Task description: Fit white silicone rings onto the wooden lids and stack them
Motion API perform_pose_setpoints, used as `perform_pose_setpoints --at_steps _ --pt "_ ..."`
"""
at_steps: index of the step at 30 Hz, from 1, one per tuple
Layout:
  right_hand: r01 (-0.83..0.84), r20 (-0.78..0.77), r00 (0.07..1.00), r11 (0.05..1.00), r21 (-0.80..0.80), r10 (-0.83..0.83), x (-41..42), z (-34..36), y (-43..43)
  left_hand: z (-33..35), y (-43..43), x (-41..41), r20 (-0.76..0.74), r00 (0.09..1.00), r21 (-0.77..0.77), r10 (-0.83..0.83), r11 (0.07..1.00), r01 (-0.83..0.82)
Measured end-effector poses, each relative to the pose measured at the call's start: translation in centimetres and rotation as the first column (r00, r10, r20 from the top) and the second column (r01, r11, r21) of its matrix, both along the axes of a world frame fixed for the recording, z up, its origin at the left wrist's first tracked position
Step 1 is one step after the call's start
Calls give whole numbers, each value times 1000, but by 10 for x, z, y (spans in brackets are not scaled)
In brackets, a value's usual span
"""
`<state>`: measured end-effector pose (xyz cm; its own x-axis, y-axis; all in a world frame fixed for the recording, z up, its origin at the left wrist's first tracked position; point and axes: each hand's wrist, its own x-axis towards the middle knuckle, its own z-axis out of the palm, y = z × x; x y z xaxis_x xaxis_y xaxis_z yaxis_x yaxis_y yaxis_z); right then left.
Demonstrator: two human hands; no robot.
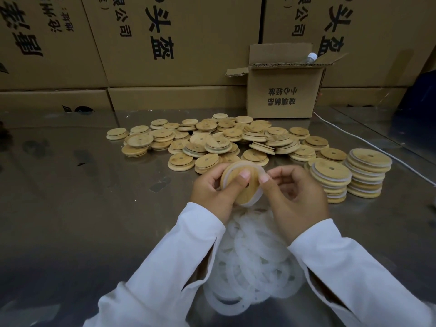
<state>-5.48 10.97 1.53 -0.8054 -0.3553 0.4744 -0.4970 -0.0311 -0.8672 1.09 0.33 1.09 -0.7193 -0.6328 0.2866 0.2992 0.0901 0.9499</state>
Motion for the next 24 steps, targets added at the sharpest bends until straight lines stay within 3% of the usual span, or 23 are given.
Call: perform_pose_setpoints --at_steps 4,10,17,24 --pt "32 -53 998 998 45 -29 2 -1 0 -1 1 -2 -18 1000 73 7 997 -6" --pt "66 -114 992 984 165 -48 -7 3 6 1 -1 3 126 990 -212 -59 973 85" --pt "-11 37 999 975 222 3 -14 6 8 5 -8 5 181 978 -218 -103 965 143" --pt "-67 82 995 983 170 53 -15 11 7 6 -12 5 109 964 109 -242 967 230"
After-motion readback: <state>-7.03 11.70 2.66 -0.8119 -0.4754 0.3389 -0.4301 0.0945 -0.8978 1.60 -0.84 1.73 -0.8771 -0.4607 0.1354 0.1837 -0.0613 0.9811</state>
